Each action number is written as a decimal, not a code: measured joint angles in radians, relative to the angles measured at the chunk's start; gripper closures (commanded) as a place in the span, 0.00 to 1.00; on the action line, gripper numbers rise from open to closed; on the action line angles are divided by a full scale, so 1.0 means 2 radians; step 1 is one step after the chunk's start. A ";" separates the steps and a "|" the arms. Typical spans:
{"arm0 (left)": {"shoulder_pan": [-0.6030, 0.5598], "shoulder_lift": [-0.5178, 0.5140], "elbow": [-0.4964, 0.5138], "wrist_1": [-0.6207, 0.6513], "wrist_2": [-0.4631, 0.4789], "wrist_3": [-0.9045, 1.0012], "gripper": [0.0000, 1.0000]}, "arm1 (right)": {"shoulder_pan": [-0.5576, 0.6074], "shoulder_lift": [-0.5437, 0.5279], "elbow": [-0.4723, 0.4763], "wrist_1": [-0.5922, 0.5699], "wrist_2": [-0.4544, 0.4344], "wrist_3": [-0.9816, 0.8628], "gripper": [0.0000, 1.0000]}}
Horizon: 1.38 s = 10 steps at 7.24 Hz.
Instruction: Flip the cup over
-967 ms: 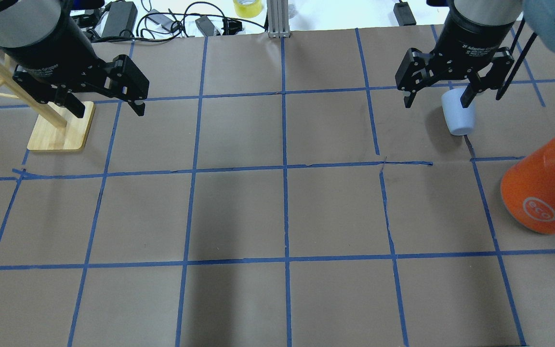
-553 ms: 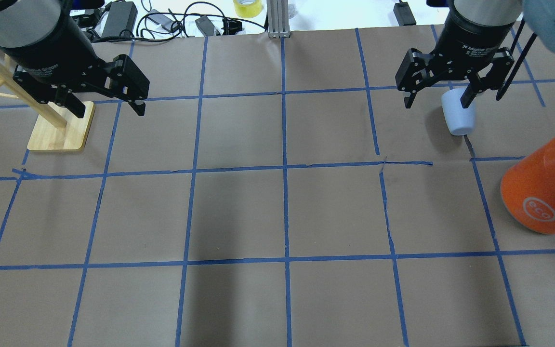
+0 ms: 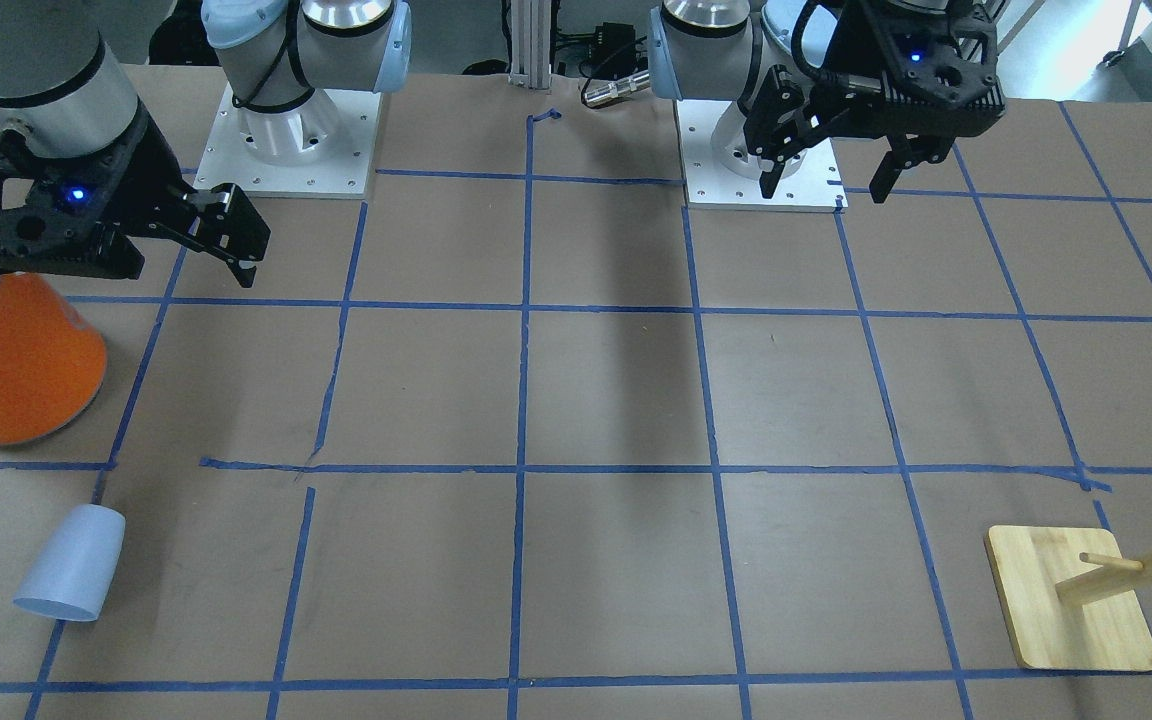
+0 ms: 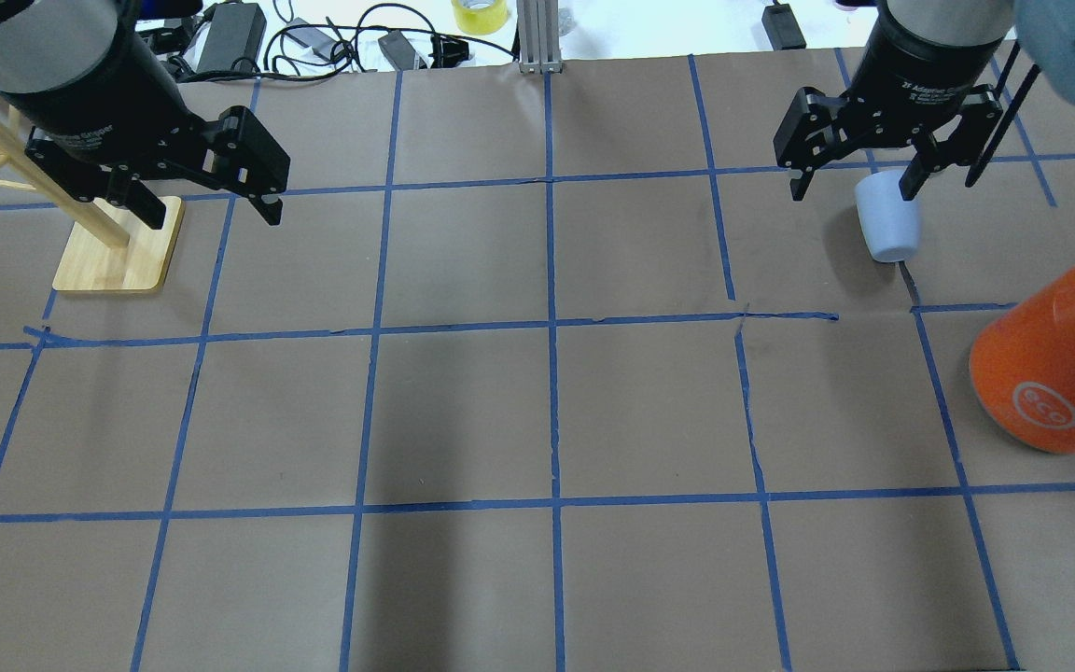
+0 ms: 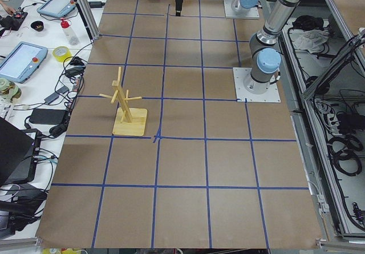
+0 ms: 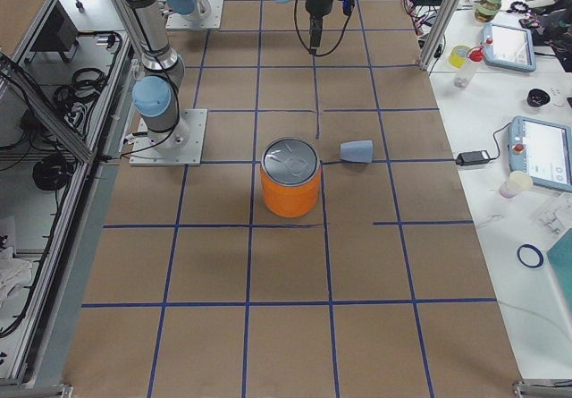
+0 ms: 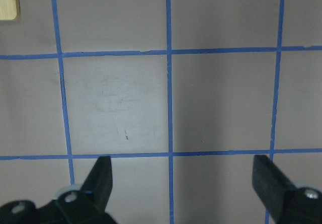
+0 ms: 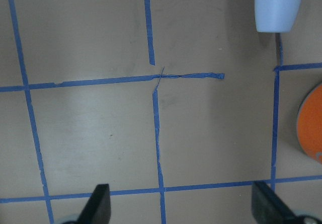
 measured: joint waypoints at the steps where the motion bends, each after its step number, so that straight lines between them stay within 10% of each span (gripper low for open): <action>1: 0.000 0.000 0.000 0.000 0.001 0.000 0.00 | 0.000 0.001 0.000 -0.001 0.001 0.000 0.00; 6: -0.001 0.000 -0.001 0.000 0.000 0.000 0.00 | -0.021 0.037 0.006 -0.027 -0.005 0.006 0.00; 10: -0.001 0.001 -0.001 0.000 0.001 0.000 0.00 | -0.077 0.113 0.063 -0.199 -0.022 0.008 0.00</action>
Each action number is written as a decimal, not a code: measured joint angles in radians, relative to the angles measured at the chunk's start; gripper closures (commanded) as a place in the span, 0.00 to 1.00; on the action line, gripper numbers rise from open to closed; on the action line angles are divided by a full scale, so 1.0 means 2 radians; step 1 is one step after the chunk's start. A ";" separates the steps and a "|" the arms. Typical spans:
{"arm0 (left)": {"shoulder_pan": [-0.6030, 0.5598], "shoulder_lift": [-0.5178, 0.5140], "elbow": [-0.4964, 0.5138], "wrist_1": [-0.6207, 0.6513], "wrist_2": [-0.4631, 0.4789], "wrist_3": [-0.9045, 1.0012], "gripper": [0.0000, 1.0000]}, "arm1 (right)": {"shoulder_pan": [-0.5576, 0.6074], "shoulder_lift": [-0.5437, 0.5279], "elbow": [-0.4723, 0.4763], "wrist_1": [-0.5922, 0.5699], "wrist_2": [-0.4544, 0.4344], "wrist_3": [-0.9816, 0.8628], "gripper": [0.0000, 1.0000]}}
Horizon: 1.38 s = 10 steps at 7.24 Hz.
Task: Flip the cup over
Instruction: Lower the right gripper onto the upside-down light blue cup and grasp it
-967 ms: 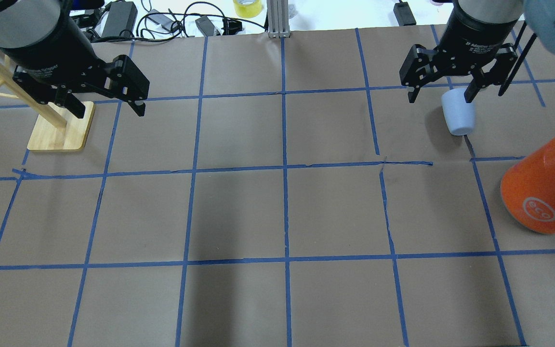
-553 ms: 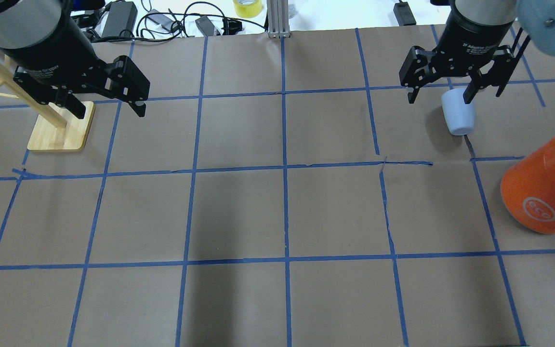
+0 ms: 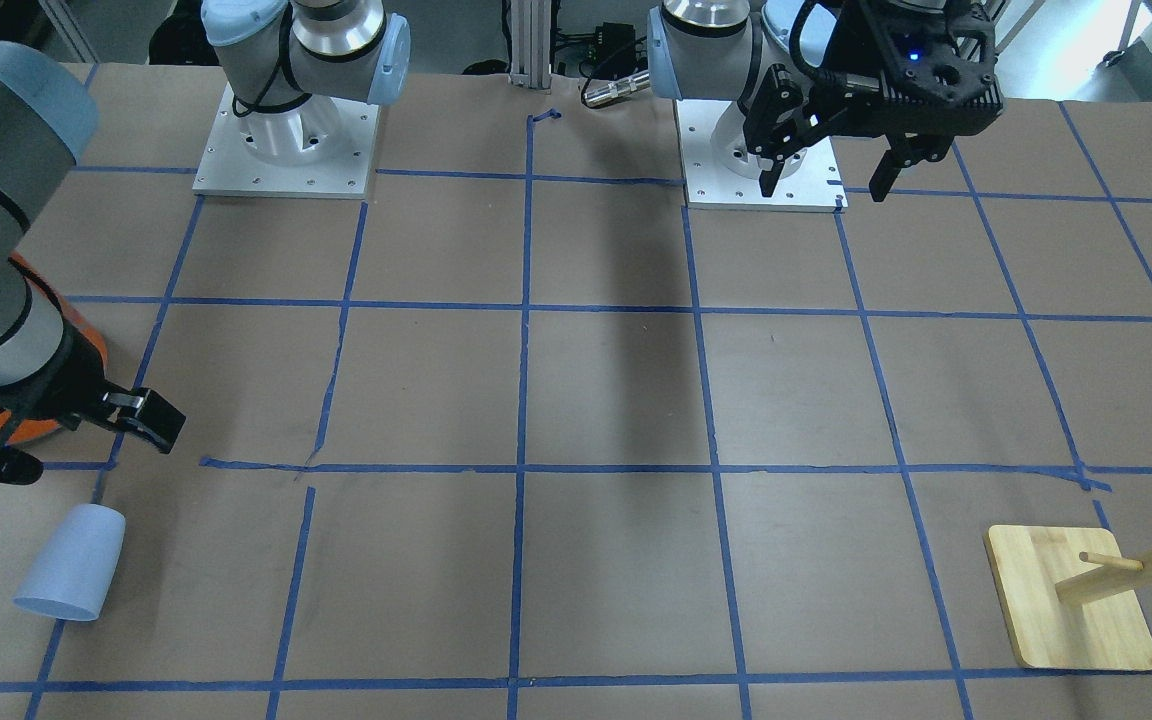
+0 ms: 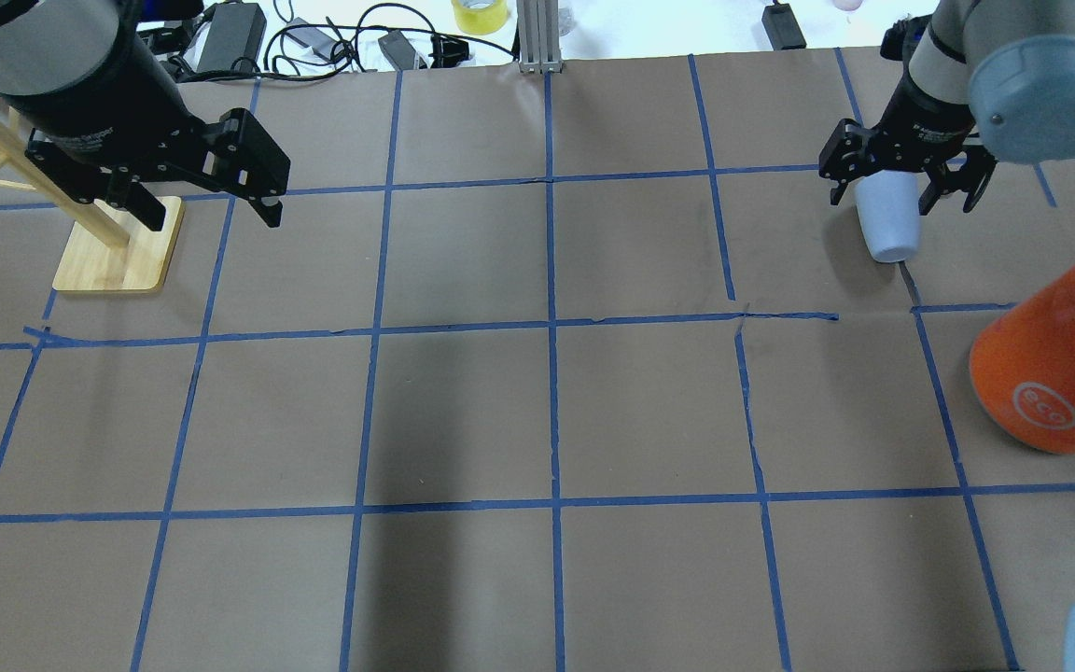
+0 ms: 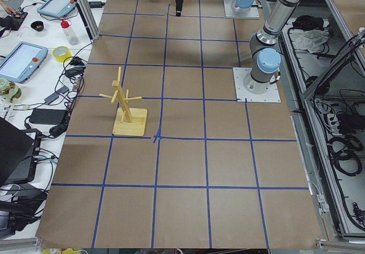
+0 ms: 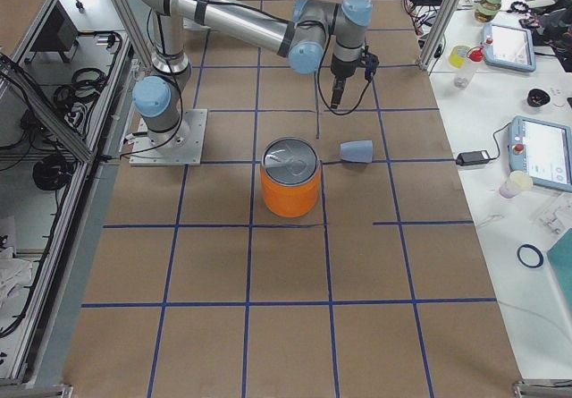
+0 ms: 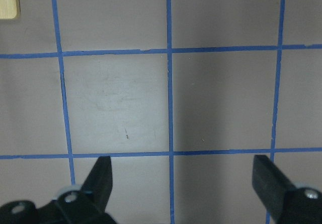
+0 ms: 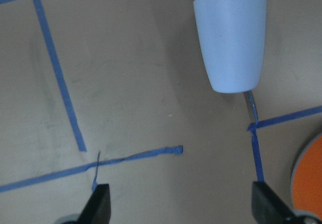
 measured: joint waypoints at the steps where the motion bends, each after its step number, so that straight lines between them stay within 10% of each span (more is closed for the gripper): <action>1: 0.000 0.000 0.000 0.000 -0.001 0.000 0.00 | -0.002 0.015 0.010 -0.041 -0.024 0.000 0.00; 10: 0.001 0.000 0.001 0.000 -0.003 0.000 0.00 | -0.024 0.143 0.006 -0.208 -0.064 0.000 0.00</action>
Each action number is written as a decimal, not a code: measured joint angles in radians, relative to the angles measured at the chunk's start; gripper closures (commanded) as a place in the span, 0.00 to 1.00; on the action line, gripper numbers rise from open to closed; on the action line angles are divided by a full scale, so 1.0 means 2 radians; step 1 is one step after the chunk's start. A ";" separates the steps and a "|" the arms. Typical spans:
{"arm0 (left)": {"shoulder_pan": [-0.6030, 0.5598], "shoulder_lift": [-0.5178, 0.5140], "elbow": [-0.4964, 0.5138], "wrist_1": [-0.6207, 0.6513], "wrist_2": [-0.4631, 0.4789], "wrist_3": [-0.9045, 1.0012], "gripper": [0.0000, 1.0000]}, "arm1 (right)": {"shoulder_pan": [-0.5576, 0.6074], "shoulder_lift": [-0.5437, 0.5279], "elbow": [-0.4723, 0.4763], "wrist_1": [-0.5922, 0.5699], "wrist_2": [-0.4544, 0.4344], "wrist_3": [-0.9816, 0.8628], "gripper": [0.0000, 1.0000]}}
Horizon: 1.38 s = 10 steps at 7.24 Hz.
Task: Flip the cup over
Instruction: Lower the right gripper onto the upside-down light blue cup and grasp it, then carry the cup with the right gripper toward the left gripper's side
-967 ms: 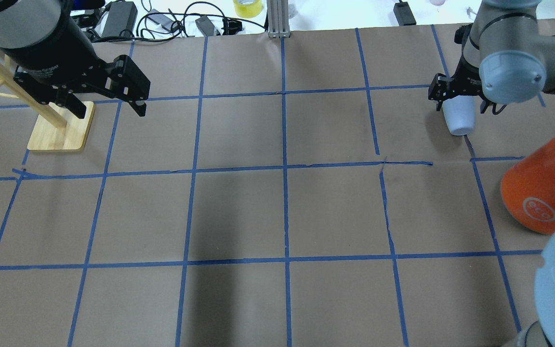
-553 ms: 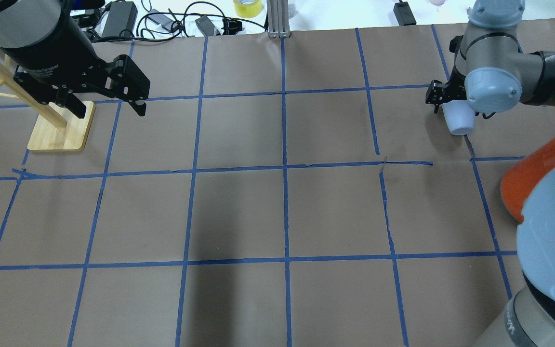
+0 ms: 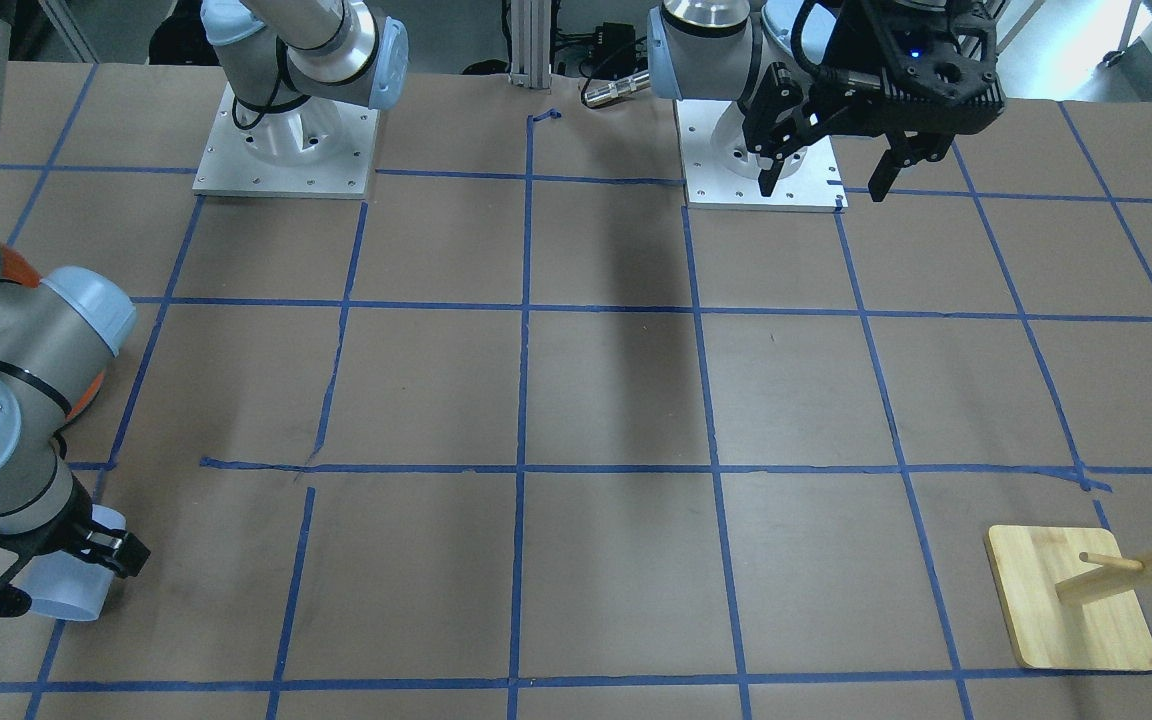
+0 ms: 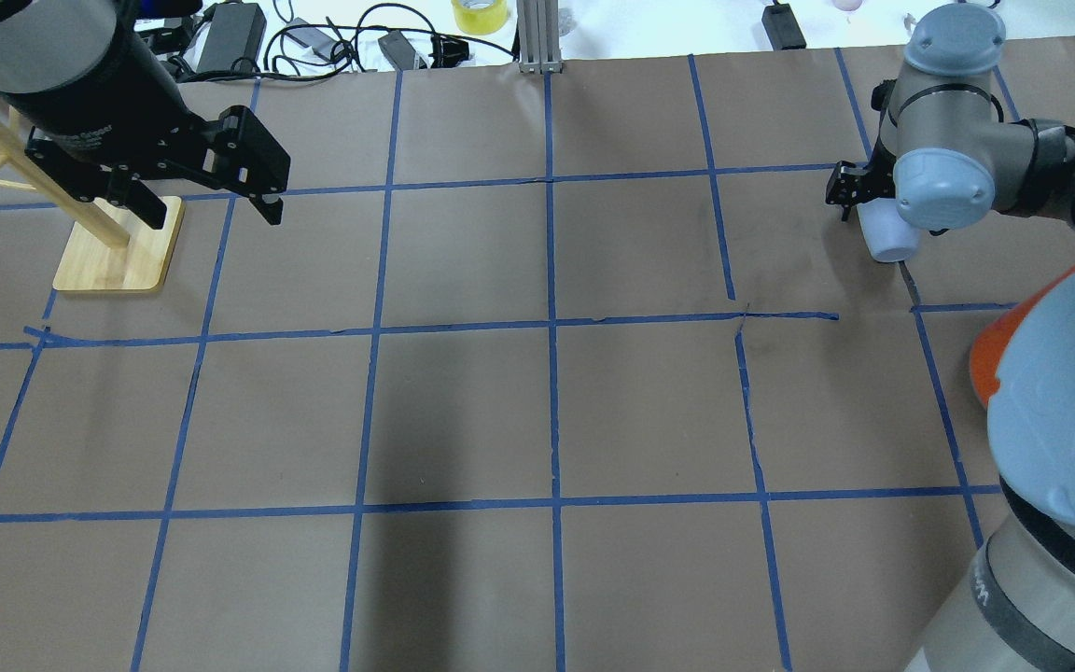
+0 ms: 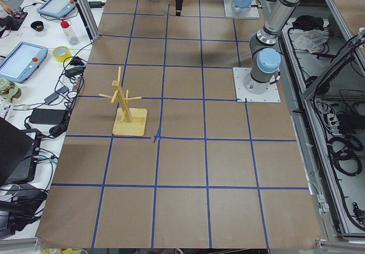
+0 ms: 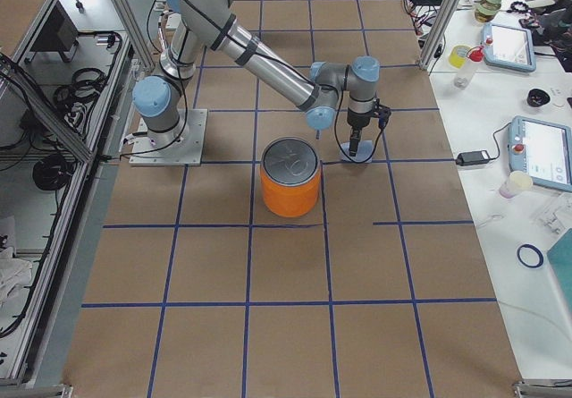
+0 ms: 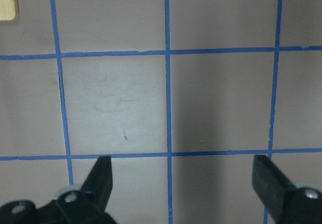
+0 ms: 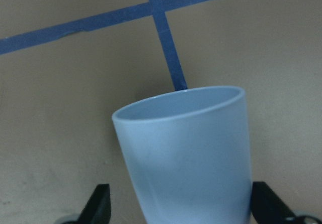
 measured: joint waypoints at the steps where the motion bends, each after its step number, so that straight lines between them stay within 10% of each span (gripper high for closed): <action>1: 0.000 0.000 0.000 0.000 0.000 0.000 0.00 | -0.002 0.007 -0.002 -0.005 0.000 0.000 0.06; 3: 0.000 0.000 -0.001 0.000 0.000 0.000 0.00 | -0.002 0.013 -0.003 -0.008 0.004 0.000 0.80; 10: 0.000 0.000 0.000 0.001 0.000 -0.001 0.00 | 0.081 -0.038 -0.007 0.000 0.070 -0.112 0.91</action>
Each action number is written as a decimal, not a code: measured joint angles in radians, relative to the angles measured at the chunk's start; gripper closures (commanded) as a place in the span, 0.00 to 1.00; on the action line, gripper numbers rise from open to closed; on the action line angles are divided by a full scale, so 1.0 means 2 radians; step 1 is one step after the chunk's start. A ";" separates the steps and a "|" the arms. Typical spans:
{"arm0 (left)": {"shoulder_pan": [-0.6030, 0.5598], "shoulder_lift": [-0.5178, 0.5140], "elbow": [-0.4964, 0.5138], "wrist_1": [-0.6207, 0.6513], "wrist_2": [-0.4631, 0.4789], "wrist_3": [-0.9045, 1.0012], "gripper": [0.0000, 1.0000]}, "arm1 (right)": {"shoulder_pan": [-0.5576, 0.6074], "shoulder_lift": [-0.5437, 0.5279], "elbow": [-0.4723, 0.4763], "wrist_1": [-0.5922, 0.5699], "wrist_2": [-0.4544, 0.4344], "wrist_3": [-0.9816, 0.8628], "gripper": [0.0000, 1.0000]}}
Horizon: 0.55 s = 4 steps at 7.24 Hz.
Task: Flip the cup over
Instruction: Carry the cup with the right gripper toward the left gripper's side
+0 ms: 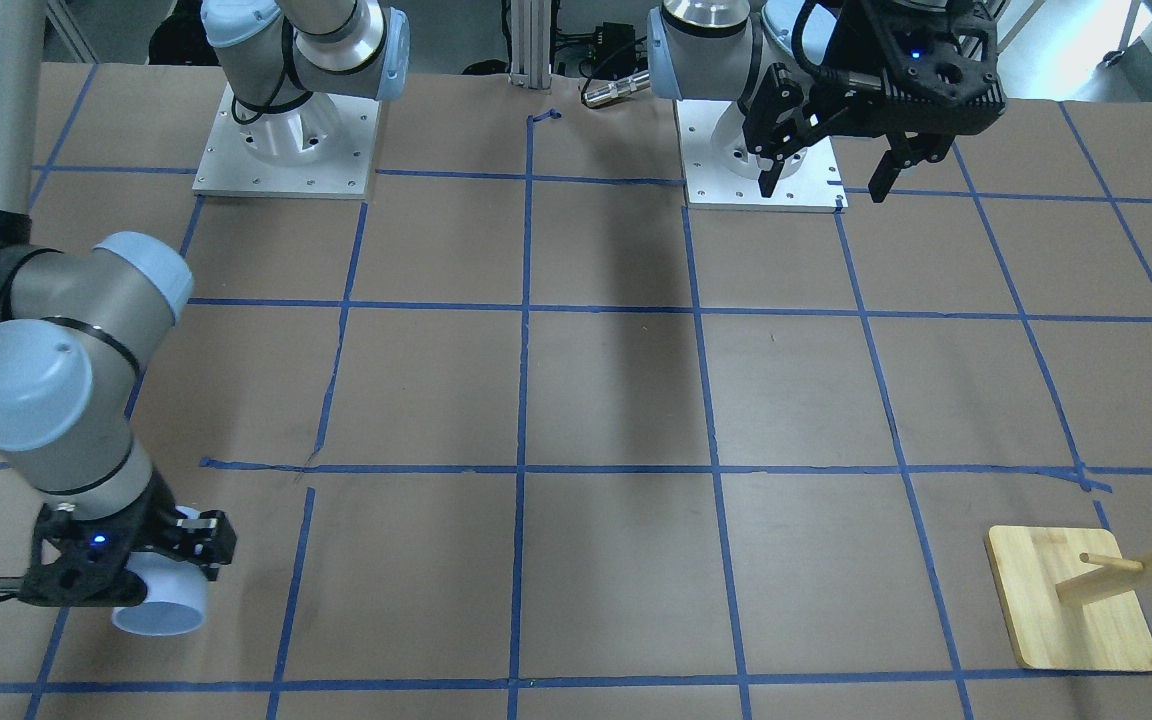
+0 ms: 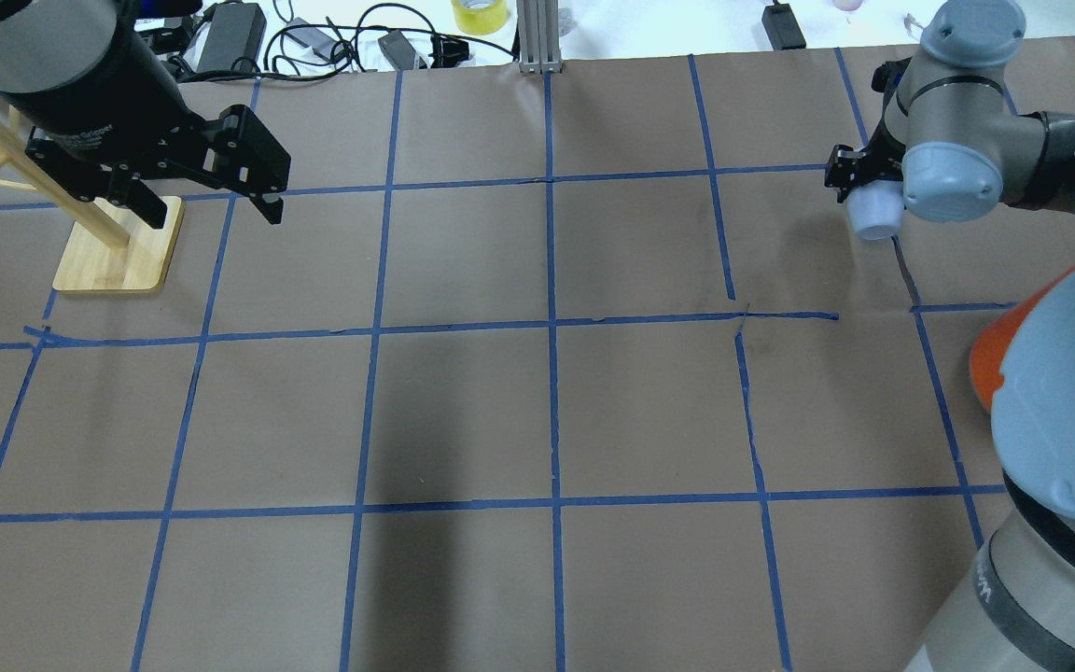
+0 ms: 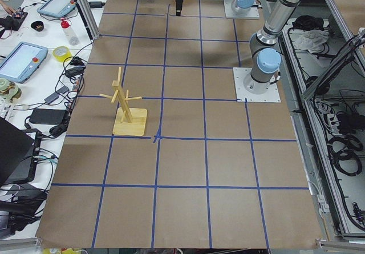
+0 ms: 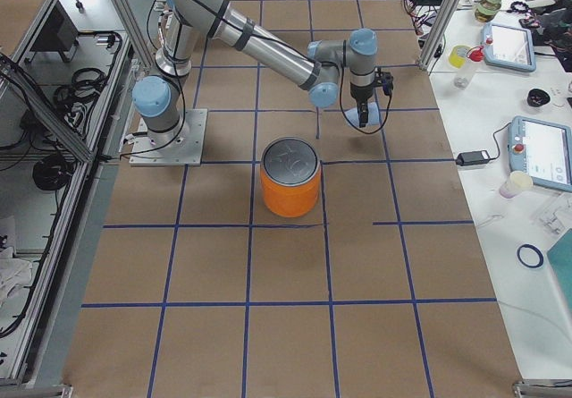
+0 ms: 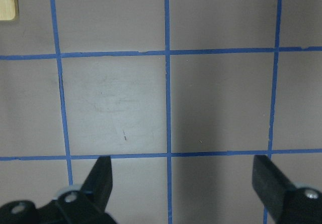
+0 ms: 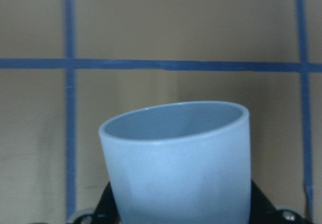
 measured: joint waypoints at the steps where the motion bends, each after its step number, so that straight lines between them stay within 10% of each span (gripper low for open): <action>1: 0.001 0.000 0.000 0.000 0.001 0.000 0.00 | 0.040 -0.001 0.000 -0.004 0.002 -0.055 0.92; 4: 0.001 0.000 0.001 0.000 0.003 0.000 0.00 | 0.146 0.014 -0.003 -0.028 0.019 -0.272 0.96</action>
